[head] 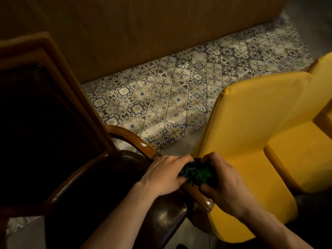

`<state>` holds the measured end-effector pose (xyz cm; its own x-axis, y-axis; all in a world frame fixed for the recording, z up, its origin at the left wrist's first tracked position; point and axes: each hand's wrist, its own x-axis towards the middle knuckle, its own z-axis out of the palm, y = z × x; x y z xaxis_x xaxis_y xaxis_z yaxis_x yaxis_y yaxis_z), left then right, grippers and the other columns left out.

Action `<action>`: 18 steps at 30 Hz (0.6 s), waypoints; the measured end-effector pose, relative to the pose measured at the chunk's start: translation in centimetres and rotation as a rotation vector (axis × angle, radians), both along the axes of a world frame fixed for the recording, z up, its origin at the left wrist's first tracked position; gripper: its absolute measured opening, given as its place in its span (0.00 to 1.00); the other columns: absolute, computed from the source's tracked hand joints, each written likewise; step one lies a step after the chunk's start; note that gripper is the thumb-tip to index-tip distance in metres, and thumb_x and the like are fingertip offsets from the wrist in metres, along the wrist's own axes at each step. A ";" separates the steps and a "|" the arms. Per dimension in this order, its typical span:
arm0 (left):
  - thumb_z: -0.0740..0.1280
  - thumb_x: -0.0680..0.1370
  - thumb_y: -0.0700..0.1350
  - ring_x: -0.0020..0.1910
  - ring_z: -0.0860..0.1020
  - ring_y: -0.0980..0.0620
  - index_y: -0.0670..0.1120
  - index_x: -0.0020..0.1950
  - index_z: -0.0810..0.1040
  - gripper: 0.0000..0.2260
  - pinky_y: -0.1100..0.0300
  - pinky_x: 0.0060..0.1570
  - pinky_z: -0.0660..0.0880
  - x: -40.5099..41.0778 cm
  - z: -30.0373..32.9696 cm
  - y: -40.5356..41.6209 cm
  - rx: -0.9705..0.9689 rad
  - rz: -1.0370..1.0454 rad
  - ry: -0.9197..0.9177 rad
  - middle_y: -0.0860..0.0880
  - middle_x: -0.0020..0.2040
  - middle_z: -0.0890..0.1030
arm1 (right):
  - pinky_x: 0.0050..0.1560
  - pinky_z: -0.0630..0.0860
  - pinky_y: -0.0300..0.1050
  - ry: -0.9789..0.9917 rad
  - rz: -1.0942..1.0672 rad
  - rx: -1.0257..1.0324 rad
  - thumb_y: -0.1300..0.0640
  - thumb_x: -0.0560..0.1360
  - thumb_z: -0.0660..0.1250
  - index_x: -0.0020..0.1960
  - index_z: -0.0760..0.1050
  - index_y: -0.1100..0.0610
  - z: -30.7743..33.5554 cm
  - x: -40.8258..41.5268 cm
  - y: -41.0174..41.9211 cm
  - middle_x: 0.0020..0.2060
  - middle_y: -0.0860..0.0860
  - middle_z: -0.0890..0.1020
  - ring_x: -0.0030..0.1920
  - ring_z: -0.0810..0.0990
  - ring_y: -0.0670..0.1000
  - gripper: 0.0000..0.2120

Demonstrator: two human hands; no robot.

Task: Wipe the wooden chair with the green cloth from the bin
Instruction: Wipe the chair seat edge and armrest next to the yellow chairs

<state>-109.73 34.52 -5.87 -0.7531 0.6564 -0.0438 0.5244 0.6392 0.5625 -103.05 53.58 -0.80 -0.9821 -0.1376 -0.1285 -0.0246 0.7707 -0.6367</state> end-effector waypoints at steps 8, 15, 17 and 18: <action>0.75 0.71 0.46 0.58 0.80 0.51 0.60 0.62 0.74 0.22 0.50 0.56 0.77 -4.1 2.9 -5.8 -0.046 0.147 0.073 0.57 0.59 0.82 | 0.45 0.77 0.51 0.142 0.050 0.004 0.50 0.63 0.70 0.60 0.72 0.49 1.4 -4.6 -5.4 0.52 0.47 0.78 0.48 0.78 0.52 0.25; 0.74 0.72 0.48 0.57 0.77 0.55 0.60 0.59 0.75 0.18 0.53 0.55 0.76 -7.4 0.7 -11.0 -0.083 0.190 0.103 0.60 0.55 0.79 | 0.46 0.78 0.52 0.163 0.011 0.017 0.55 0.61 0.76 0.60 0.73 0.46 -1.5 -8.0 -9.8 0.50 0.46 0.75 0.47 0.78 0.52 0.28; 0.74 0.73 0.48 0.57 0.75 0.57 0.60 0.58 0.75 0.16 0.53 0.56 0.76 -8.2 -0.4 -11.8 -0.092 0.188 0.103 0.62 0.53 0.77 | 0.46 0.78 0.51 0.164 0.005 0.026 0.55 0.61 0.75 0.60 0.72 0.45 -2.6 -8.6 -10.4 0.51 0.46 0.75 0.47 0.78 0.52 0.28; 0.73 0.74 0.48 0.56 0.75 0.58 0.60 0.58 0.76 0.15 0.53 0.56 0.76 -8.5 -1.0 -12.1 -0.091 0.180 0.103 0.63 0.52 0.76 | 0.46 0.78 0.51 0.163 0.003 0.033 0.55 0.61 0.76 0.60 0.72 0.45 -3.1 -8.9 -10.7 0.51 0.46 0.76 0.48 0.78 0.53 0.29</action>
<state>-118.28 22.45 -6.84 -0.8611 0.5083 -0.0136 0.4491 0.7729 0.4482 -111.99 42.89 -3.90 -0.9899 -0.1389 0.0275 -0.1276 0.7911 -0.5983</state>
